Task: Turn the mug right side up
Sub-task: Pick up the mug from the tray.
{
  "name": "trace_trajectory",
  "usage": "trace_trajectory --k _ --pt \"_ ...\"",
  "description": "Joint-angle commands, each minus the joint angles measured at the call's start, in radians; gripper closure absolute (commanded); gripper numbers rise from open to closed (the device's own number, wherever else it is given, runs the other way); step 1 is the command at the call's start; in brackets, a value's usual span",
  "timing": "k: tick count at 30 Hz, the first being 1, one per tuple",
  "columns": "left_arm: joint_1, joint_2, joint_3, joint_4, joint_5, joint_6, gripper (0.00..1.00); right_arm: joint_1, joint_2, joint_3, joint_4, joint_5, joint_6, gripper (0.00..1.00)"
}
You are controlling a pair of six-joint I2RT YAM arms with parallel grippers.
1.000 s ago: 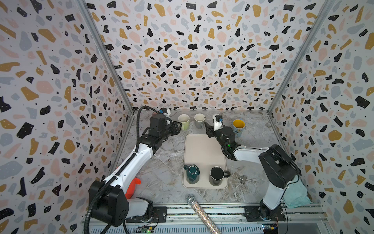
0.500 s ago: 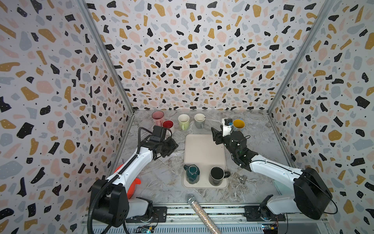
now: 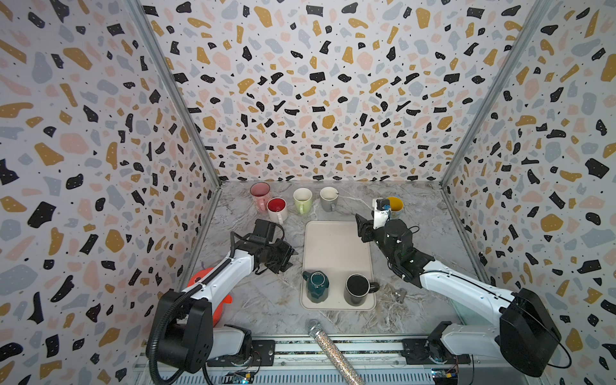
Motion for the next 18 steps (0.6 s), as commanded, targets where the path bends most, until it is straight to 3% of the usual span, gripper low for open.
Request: trace_trajectory --k 1,18 --pt "-0.012 0.019 -0.017 0.03 0.05 -0.046 0.56 0.005 -0.013 0.018 -0.026 0.017 0.011 0.38" --pt "-0.106 0.104 -0.018 0.005 0.097 -0.019 0.56 0.005 0.026 0.042 -0.031 0.014 0.027 0.38"
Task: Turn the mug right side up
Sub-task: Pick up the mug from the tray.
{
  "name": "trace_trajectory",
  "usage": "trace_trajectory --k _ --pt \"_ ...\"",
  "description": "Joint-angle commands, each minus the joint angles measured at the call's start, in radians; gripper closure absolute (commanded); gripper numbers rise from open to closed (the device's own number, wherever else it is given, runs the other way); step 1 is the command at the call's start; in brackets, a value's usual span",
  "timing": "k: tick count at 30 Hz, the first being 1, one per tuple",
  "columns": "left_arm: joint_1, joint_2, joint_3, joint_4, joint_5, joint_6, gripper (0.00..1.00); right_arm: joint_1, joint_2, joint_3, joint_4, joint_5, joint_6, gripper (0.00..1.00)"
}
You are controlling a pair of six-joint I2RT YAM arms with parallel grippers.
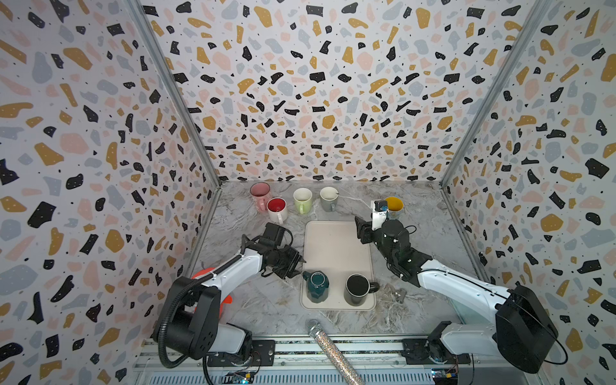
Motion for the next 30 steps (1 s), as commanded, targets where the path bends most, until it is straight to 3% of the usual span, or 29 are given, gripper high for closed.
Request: trace_trajectory --k 1,20,30 --pt "-0.025 0.02 -0.001 -0.003 0.036 0.005 0.57 0.005 0.001 0.043 -0.011 0.011 0.015 0.38" --pt "-0.057 0.092 0.007 0.058 0.098 -0.003 0.63 0.005 0.017 0.039 -0.012 0.024 0.026 0.37" --pt "-0.058 0.105 0.004 0.103 0.115 -0.012 0.72 0.004 0.015 0.026 -0.012 0.035 0.026 0.38"
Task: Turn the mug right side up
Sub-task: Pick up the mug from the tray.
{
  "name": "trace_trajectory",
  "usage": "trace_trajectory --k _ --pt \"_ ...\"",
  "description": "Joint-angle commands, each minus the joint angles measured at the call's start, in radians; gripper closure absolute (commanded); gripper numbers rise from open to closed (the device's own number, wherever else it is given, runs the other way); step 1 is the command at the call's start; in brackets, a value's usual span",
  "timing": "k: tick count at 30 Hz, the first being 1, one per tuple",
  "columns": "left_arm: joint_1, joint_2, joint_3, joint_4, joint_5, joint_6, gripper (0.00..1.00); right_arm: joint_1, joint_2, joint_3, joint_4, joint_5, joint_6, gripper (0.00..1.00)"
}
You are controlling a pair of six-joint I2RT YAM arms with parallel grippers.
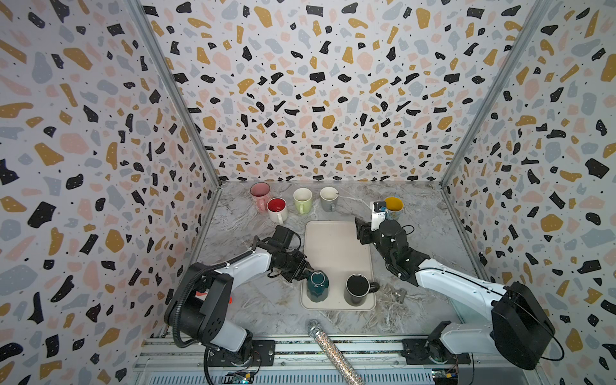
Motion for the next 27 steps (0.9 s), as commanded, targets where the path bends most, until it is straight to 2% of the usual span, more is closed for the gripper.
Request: trace_trajectory --k 1,5,7,8,18,23,27 --pt "-0.004 0.008 0.004 0.033 0.029 -0.009 0.74 0.003 -0.006 0.025 -0.002 0.017 0.009 0.38" --pt "-0.004 0.015 0.007 0.063 0.04 -0.011 0.86 0.004 -0.005 0.024 -0.001 0.02 0.009 0.38" --pt "-0.004 0.02 0.016 0.084 0.049 -0.008 0.98 0.003 -0.004 0.022 -0.001 0.021 0.009 0.38" --pt "-0.004 0.022 0.024 0.087 0.052 -0.003 1.0 0.003 -0.004 0.021 -0.002 0.022 0.01 0.38" --pt "-0.005 0.007 0.103 0.103 0.04 0.092 1.0 -0.001 -0.011 0.018 -0.004 0.024 0.006 0.38" --pt "-0.005 -0.037 0.191 0.098 -0.006 0.221 1.0 -0.006 -0.024 0.026 -0.022 0.019 0.003 0.39" --pt "-0.007 -0.096 0.208 0.218 -0.027 0.299 1.0 -0.01 -0.041 0.044 -0.051 0.008 0.001 0.4"
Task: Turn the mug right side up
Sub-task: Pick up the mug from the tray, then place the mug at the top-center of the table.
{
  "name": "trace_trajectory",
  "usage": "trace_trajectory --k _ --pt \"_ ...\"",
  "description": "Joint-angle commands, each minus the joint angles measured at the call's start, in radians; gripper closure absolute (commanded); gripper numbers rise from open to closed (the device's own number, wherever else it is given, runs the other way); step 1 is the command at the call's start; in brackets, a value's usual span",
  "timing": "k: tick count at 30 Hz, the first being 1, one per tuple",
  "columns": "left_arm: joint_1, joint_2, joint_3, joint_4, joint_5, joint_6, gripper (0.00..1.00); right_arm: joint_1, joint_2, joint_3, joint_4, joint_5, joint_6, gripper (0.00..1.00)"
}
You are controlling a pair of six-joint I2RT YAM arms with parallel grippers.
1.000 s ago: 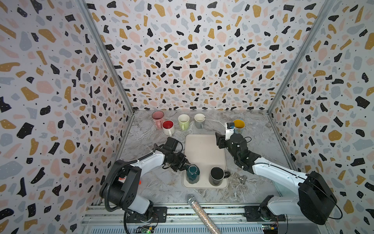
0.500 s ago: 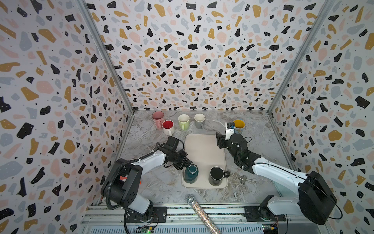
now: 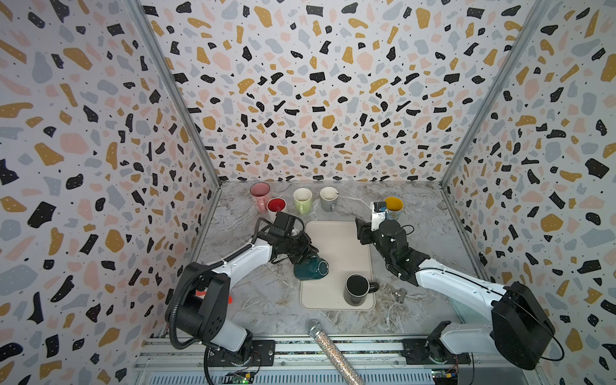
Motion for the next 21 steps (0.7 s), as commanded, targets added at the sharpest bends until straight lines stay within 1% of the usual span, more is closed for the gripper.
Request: trace_trajectory --k 1,4,7,9,11,14,15,17,19,21 --pt "-0.004 -0.085 0.047 0.146 0.005 0.087 1.0 -0.006 -0.044 0.047 -0.034 0.002 -0.002 0.41" --pt "-0.005 -0.103 0.061 0.189 0.001 0.147 1.0 -0.009 -0.06 0.055 -0.048 -0.007 -0.003 0.42" --pt "-0.01 -0.106 0.102 0.183 -0.002 0.263 1.0 -0.01 -0.072 0.066 -0.065 -0.021 -0.006 0.44" --pt "-0.021 -0.112 0.134 0.165 -0.02 0.385 1.0 -0.013 -0.077 0.079 -0.081 -0.039 -0.012 0.45" --pt "-0.039 -0.115 0.177 0.111 -0.063 0.507 1.0 -0.015 -0.078 0.097 -0.103 -0.059 -0.016 0.46" --pt "-0.093 -0.127 0.222 0.043 -0.2 0.692 1.0 -0.025 -0.072 0.141 -0.157 -0.104 -0.019 0.46" --pt "-0.115 -0.133 0.225 0.045 -0.247 0.739 1.0 -0.033 -0.061 0.168 -0.198 -0.125 -0.014 0.46" --pt "-0.142 -0.145 0.207 0.085 -0.291 0.813 1.0 -0.05 -0.035 0.231 -0.271 -0.186 -0.012 0.46" --pt "-0.17 -0.169 0.165 0.164 -0.322 0.886 1.0 -0.065 -0.011 0.289 -0.336 -0.255 -0.011 0.46" --pt "-0.213 -0.205 0.112 0.247 -0.392 0.984 1.0 -0.075 0.009 0.339 -0.385 -0.33 -0.011 0.46"
